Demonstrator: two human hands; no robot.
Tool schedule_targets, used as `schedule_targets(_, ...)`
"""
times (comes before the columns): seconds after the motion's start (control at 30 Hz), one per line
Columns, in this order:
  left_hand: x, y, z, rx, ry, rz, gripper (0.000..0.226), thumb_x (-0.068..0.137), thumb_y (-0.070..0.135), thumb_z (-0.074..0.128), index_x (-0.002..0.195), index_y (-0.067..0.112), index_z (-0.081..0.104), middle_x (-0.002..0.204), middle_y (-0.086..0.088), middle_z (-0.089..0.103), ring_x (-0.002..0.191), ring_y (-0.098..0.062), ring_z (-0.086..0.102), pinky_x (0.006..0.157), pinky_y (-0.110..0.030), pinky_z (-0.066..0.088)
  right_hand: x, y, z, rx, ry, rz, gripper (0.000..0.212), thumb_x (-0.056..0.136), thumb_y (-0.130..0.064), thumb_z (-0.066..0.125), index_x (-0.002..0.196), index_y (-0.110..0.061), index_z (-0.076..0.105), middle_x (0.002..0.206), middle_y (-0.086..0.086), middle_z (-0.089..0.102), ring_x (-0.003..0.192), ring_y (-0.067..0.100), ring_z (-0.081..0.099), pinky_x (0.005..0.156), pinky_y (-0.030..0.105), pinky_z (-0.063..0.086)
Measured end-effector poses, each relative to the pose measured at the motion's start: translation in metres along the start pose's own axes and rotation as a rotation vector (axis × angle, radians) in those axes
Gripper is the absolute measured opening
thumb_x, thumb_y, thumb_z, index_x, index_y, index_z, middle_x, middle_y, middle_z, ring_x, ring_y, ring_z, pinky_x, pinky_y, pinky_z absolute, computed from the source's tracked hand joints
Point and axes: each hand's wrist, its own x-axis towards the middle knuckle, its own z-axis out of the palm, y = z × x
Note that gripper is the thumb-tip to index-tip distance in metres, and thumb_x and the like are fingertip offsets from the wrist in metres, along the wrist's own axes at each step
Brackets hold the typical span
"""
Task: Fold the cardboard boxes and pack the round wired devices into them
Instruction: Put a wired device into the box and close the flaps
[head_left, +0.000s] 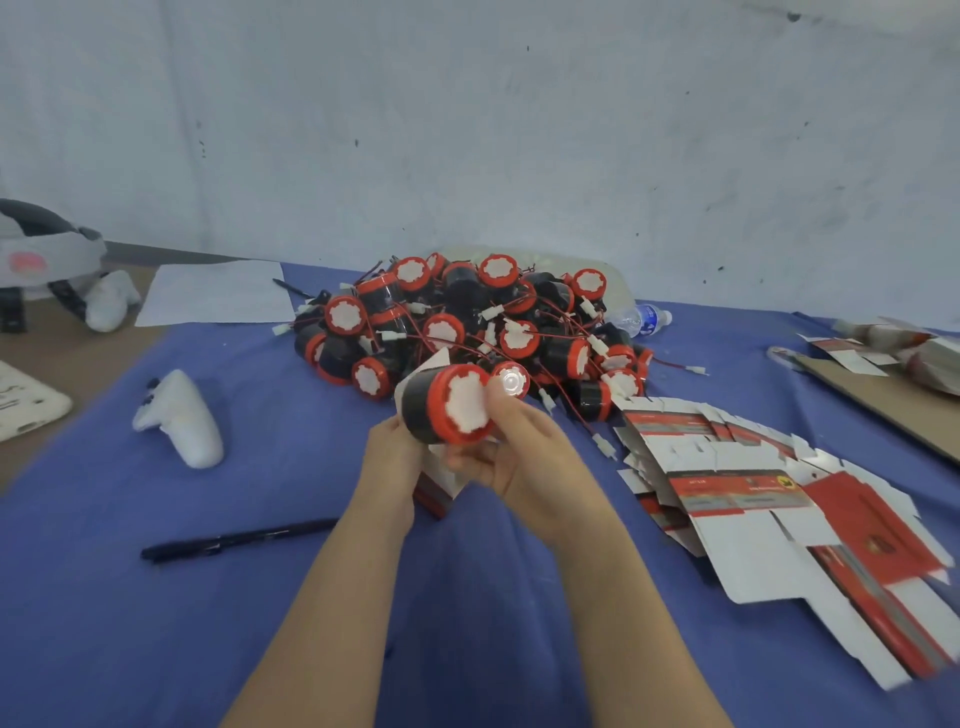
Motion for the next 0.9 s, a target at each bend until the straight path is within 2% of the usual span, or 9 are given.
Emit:
schedule_targets(0.07,-0.004,0.000,0.000,0.036,-0.050,-0.055,0.026,0.093,0.032,0.052,0.096,0.012,0.068,0.094,-0.009,0.071,0.095,-0.027,0.065,0.089,-0.042,0.053,0.002,0.013,0.001,-0.052,0.160,-0.060,0.045,0.081,-0.046,0.060,0.106,-0.009,0.065,0.104,0.006,0.072,0.096,0.018,0.069,0.081,0.029,0.056)
schedule_targets(0.13,-0.006,0.000,-0.002,0.067,-0.095,-0.076,0.026,0.088,0.035,0.058,0.097,0.014,0.070,0.097,-0.008,0.073,0.095,-0.026,0.067,0.091,-0.043,0.053,0.006,0.020,-0.004,-0.217,0.378,-0.155,0.037,0.089,-0.046,0.056,0.106,-0.014,0.061,0.105,0.000,0.069,0.099,0.010,0.065,0.085,0.025,0.052)
schedule_targets(0.3,-0.015,-0.007,-0.010,0.153,-0.306,0.023,0.019,0.093,0.030,0.060,0.097,0.016,0.072,0.093,-0.004,0.075,0.086,-0.017,0.070,0.068,-0.030,0.057,0.008,0.026,-0.021,-0.486,0.638,-0.271,0.021,0.094,-0.047,0.049,0.088,-0.028,0.044,0.084,-0.013,0.057,0.068,-0.018,0.053,0.057,0.002,0.040)
schedule_targets(0.43,-0.020,-0.019,-0.013,0.267,-0.294,0.198,0.025,0.097,0.034,0.053,0.097,0.015,0.069,0.091,-0.005,0.074,0.081,-0.016,0.068,0.075,-0.034,0.058,0.012,0.030,-0.025,-0.720,0.704,-0.281,0.032,0.093,-0.054,0.044,0.093,-0.023,0.037,0.075,-0.010,0.052,0.063,0.002,0.052,0.046,0.012,0.039)
schedule_targets(0.53,-0.017,-0.023,-0.013,0.357,-0.277,0.319,0.026,0.098,0.034,0.051,0.095,0.015,0.068,0.085,-0.006,0.072,0.070,-0.013,0.061,0.063,-0.028,0.049,0.013,0.031,-0.032,-0.802,0.726,-0.212,0.044,0.093,-0.057,0.040,0.105,-0.015,0.038,0.076,-0.007,0.052,0.066,0.006,0.051,0.051,0.023,0.038)
schedule_targets(0.67,-0.012,-0.027,-0.012,0.442,-0.217,0.410,0.027,0.098,0.033,0.050,0.092,0.014,0.069,0.077,0.001,0.069,0.061,-0.007,0.055,0.053,-0.017,0.040,0.009,0.024,-0.044,-0.683,0.688,0.008,0.050,0.092,-0.060,0.043,0.097,-0.011,0.049,0.079,-0.005,0.055,0.071,0.009,0.052,0.055,0.022,0.038)
schedule_targets(0.73,-0.012,-0.028,-0.010,0.492,-0.185,0.456,0.029,0.098,0.032,0.051,0.088,0.011,0.067,0.075,0.001,0.067,0.061,-0.008,0.055,0.050,-0.014,0.039,0.007,0.022,-0.046,-0.661,0.602,0.038,0.053,0.088,-0.061,0.049,0.090,-0.009,0.060,0.084,-0.001,0.064,0.079,0.014,0.058,0.066,0.027,0.046)
schedule_targets(0.83,-0.011,-0.029,-0.009,0.485,-0.112,0.458,0.036,0.100,0.033,0.047,0.083,0.007,0.066,0.076,-0.004,0.067,0.068,-0.018,0.058,0.061,-0.030,0.046,0.006,0.025,-0.042,-0.963,0.507,-0.026,0.060,0.089,-0.057,0.051,0.063,-0.003,0.057,0.079,0.009,0.062,0.085,0.021,0.057,0.082,0.041,0.044)
schedule_targets(0.9,-0.013,-0.027,-0.008,0.392,-0.088,0.372,0.042,0.101,0.037,0.042,0.073,0.012,0.062,0.068,-0.001,0.062,0.063,-0.015,0.053,0.057,-0.030,0.042,0.007,0.031,-0.039,-1.224,0.495,0.019,0.060,0.093,-0.056,0.043,0.056,-0.011,0.056,0.110,0.014,0.063,0.119,0.023,0.047,0.104,0.041,0.032)
